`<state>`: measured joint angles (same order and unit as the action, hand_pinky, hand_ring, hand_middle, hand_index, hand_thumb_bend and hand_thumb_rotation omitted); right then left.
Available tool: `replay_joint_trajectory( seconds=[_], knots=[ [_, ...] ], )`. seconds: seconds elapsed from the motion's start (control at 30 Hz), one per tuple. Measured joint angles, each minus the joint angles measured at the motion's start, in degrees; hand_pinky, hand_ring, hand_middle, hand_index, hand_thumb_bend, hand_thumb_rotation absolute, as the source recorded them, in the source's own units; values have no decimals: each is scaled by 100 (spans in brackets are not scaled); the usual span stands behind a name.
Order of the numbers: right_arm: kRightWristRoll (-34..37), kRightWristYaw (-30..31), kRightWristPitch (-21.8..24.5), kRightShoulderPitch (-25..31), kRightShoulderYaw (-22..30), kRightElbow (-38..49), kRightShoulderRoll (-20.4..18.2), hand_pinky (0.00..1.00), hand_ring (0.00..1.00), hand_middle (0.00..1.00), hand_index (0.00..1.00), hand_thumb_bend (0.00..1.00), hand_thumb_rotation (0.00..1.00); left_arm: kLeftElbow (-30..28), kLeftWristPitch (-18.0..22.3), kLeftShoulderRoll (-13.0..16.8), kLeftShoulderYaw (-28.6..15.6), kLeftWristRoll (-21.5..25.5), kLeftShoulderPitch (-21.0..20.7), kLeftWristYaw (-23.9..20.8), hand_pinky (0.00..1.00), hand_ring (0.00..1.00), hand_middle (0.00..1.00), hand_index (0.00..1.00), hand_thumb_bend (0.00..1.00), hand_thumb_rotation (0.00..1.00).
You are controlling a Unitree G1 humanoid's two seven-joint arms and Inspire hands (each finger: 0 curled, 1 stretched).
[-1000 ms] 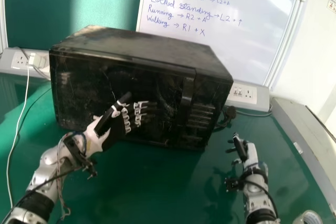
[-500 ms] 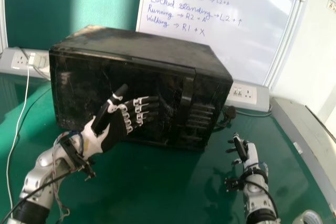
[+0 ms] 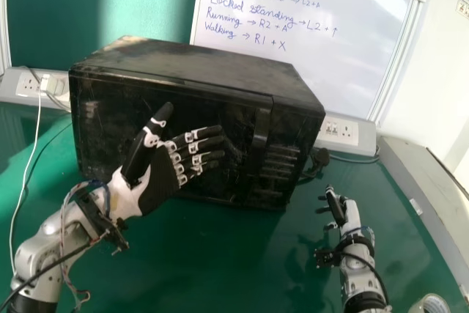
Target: Open the door of oven
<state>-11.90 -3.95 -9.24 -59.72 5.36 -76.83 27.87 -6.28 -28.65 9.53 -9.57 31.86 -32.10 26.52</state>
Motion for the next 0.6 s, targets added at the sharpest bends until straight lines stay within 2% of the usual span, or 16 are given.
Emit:
replay_joint_trajectory(
  seconds=[0.13, 0.3, 0.43, 0.6],
  knots=[
    [-6, -1, 0, 0, -8, 0, 0, 16, 23, 36, 57, 59, 34, -82, -166, 1, -4, 49, -1, -240, 83, 95, 96, 93, 92, 84],
    [-5, -1, 0, 0, -8, 0, 0, 16, 23, 36, 58, 60, 35, -173, -289, 92, 50, -25, -72, -455, 81, 96, 95, 93, 100, 89],
    [-11, -5, 0, 0, -15, -1, 0, 17, 23, 36, 56, 62, 37, -191, -383, 249, 173, -137, -335, -490, 85, 96, 96, 94, 100, 89],
    [-13, -15, -3, 0, -21, -2, 2, 17, 23, 37, 57, 61, 35, -39, -404, 356, 319, -334, -754, -490, 80, 95, 94, 89, 100, 89]
  ],
)
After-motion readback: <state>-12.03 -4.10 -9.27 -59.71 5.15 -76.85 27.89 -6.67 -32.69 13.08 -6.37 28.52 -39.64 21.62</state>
